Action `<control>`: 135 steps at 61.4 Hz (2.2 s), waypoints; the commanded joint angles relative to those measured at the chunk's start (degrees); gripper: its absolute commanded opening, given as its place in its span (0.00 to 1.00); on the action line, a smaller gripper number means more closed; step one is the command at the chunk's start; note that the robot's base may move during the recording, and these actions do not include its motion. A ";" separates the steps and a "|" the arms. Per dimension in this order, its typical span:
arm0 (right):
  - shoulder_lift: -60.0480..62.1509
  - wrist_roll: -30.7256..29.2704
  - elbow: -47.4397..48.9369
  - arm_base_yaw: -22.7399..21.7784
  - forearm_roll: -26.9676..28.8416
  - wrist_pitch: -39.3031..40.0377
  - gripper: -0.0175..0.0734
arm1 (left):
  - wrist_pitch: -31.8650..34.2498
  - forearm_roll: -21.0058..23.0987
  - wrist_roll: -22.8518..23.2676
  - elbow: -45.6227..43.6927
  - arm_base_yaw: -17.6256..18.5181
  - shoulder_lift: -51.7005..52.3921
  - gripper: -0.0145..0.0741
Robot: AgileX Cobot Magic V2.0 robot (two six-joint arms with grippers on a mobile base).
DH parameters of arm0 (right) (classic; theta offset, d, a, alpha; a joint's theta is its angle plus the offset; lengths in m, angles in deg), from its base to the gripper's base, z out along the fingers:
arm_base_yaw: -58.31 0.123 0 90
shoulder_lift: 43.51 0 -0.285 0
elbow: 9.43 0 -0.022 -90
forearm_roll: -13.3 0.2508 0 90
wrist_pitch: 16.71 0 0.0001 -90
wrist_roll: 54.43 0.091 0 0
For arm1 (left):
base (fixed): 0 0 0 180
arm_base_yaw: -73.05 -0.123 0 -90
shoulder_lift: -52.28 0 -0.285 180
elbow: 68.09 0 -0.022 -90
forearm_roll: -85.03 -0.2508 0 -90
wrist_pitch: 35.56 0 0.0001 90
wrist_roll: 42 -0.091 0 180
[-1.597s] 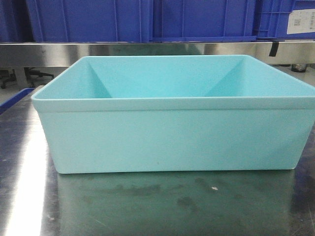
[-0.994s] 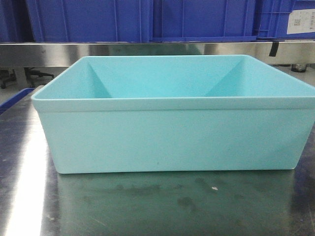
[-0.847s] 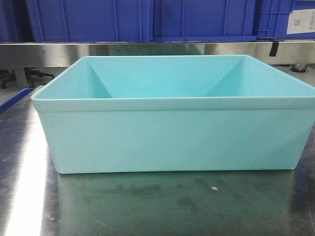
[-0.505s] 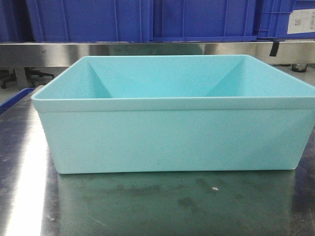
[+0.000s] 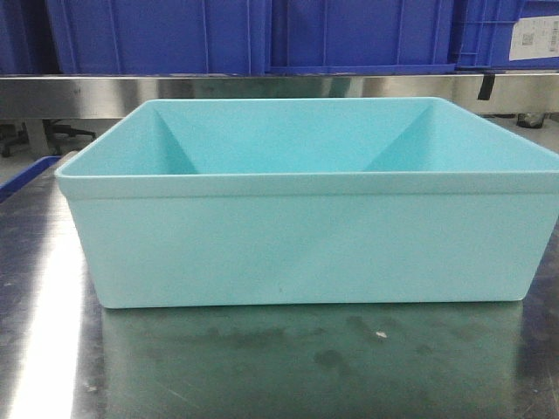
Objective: Pick red cube and place on left shelf
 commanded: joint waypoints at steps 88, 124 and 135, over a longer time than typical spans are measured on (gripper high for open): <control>-69.49 6.84 39.19 28.34 10.31 -19.81 0.83 | 5.03 0.36 0.05 1.32 0.07 0.84 0.28; -79.27 16.40 41.69 30.41 0.97 -25.23 0.83 | 5.03 0.36 0.05 1.32 0.07 0.84 0.28; -82.59 16.59 41.69 30.36 0.97 -24.76 0.83 | 5.03 0.36 0.05 1.32 0.07 0.84 0.28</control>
